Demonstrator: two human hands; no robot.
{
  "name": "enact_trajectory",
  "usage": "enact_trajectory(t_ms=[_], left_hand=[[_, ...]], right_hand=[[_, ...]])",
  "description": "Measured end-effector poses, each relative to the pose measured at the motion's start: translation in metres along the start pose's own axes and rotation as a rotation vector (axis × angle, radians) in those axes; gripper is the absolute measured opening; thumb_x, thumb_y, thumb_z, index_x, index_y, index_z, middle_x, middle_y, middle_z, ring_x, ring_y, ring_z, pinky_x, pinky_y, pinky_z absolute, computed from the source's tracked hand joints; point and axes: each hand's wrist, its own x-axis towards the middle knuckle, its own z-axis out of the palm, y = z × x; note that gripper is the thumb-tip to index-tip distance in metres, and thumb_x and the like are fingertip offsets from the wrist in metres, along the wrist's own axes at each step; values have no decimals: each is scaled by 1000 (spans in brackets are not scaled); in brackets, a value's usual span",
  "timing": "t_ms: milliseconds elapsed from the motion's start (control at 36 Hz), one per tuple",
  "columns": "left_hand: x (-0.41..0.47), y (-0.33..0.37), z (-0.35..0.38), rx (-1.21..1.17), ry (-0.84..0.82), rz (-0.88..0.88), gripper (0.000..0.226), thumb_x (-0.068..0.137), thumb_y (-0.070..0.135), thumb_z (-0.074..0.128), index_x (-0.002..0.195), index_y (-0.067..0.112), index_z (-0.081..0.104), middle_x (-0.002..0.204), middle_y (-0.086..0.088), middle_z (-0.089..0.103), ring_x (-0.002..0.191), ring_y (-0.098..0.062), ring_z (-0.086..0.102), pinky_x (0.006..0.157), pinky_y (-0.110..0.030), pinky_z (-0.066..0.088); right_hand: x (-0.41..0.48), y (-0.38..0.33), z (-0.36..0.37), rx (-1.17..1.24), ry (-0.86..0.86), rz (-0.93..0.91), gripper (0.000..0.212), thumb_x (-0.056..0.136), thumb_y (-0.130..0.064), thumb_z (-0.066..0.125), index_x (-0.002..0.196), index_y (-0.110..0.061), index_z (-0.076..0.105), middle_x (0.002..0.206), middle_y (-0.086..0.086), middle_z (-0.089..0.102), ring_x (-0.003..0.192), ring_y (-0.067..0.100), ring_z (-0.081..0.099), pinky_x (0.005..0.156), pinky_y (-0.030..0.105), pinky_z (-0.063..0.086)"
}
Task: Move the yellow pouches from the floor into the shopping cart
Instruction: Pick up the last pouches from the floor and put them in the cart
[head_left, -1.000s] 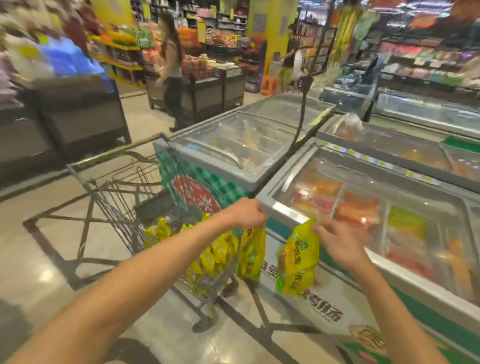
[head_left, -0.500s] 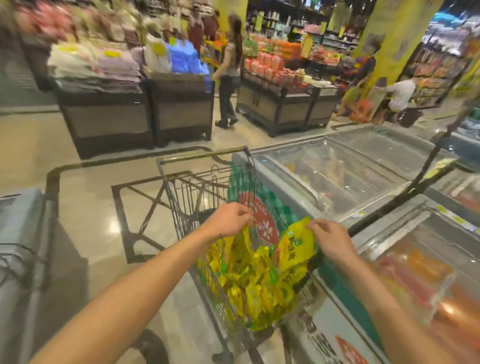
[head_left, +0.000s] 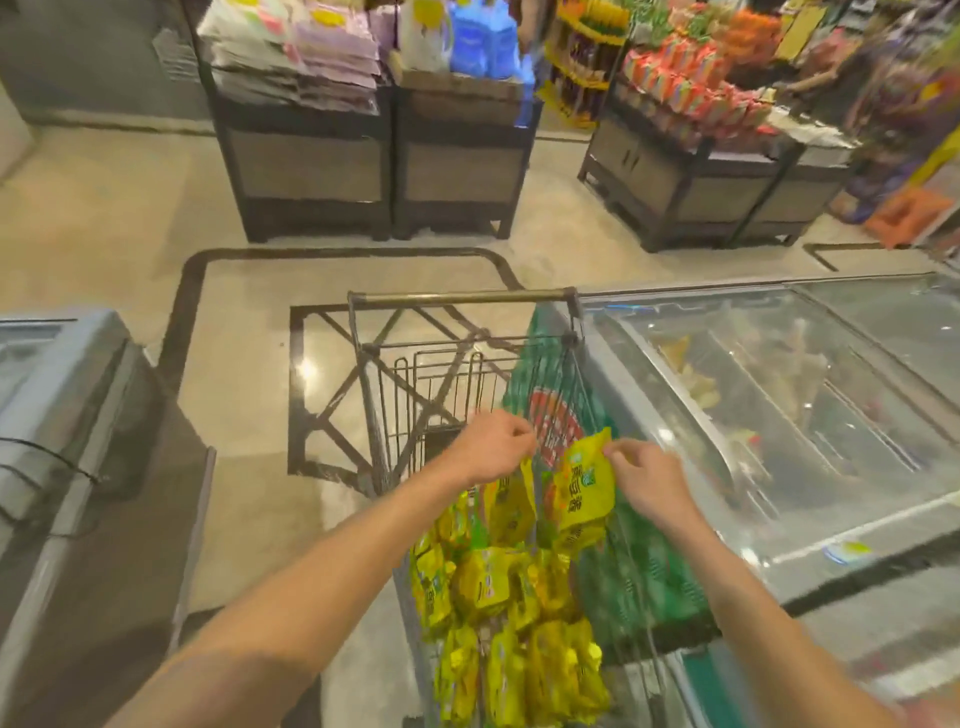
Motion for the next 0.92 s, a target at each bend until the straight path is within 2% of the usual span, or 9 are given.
enact_trajectory(t_ms=[28, 83, 194, 333, 472, 556, 694, 833, 917], left_hand=[[15, 0, 5, 3, -10, -16, 29, 94, 16, 46, 85, 0, 69, 68, -2, 62, 41, -3, 41, 46, -19, 37], [43, -1, 16, 36, -41, -53, 30, 94, 16, 45, 87, 4, 71, 71, -2, 61, 51, -10, 47, 56, -23, 40], [95, -16, 45, 84, -89, -139, 30, 94, 19, 44, 85, 10, 70, 77, -15, 68, 71, -33, 63, 70, -35, 55], [151, -48, 87, 127, -145, -201, 29, 96, 18, 43, 88, 14, 71, 95, -21, 71, 91, -41, 65, 90, -40, 51], [181, -92, 128, 172, -163, -278, 32, 101, 18, 40, 102, 5, 69, 99, -22, 71, 94, -38, 65, 82, -38, 46], [193, -119, 150, 184, -192, -325, 29, 101, 18, 41, 100, 7, 67, 96, -19, 71, 90, -36, 66, 87, -40, 50], [205, -156, 178, 191, -237, -412, 28, 100, 20, 39, 98, 10, 66, 94, -19, 70, 87, -34, 66, 81, -43, 54], [211, -178, 198, 250, -301, -440, 30, 104, 14, 37, 117, 4, 62, 111, -21, 67, 103, -35, 64, 84, -38, 50], [212, -191, 210, 262, -345, -427, 30, 102, 6, 36, 117, 1, 61, 113, -22, 67, 105, -38, 63, 87, -44, 49]], right_hand=[[13, 2, 2, -10, -28, -3, 31, 95, -30, 45, 113, -18, 67, 95, 8, 73, 60, 8, 55, 60, 9, 41], [39, 8, 10, -54, -80, -19, 27, 95, -27, 46, 109, -18, 68, 82, 10, 71, 52, 8, 53, 51, 10, 36], [88, 26, 35, -92, -184, -12, 26, 93, -22, 48, 109, -17, 68, 95, 17, 71, 74, 25, 63, 67, 30, 41], [139, 52, 82, -143, -282, -32, 23, 91, -17, 50, 107, -12, 66, 99, 23, 70, 98, 36, 64, 81, 39, 45], [174, 81, 126, -165, -354, -6, 25, 92, -17, 50, 109, -10, 67, 102, 23, 70, 97, 36, 65, 84, 40, 47], [191, 103, 157, -186, -414, 4, 24, 91, -19, 49, 107, -13, 66, 104, 17, 71, 96, 34, 66, 83, 40, 51], [203, 125, 200, -175, -465, 35, 24, 91, -18, 47, 104, -14, 67, 98, 17, 72, 88, 33, 68, 77, 39, 54], [208, 134, 236, -201, -538, 50, 26, 92, -17, 47, 109, -10, 66, 100, 20, 71, 93, 33, 68, 79, 39, 55], [210, 136, 249, -228, -570, 77, 27, 93, -16, 45, 110, -6, 64, 102, 22, 68, 95, 36, 66, 80, 40, 53]])
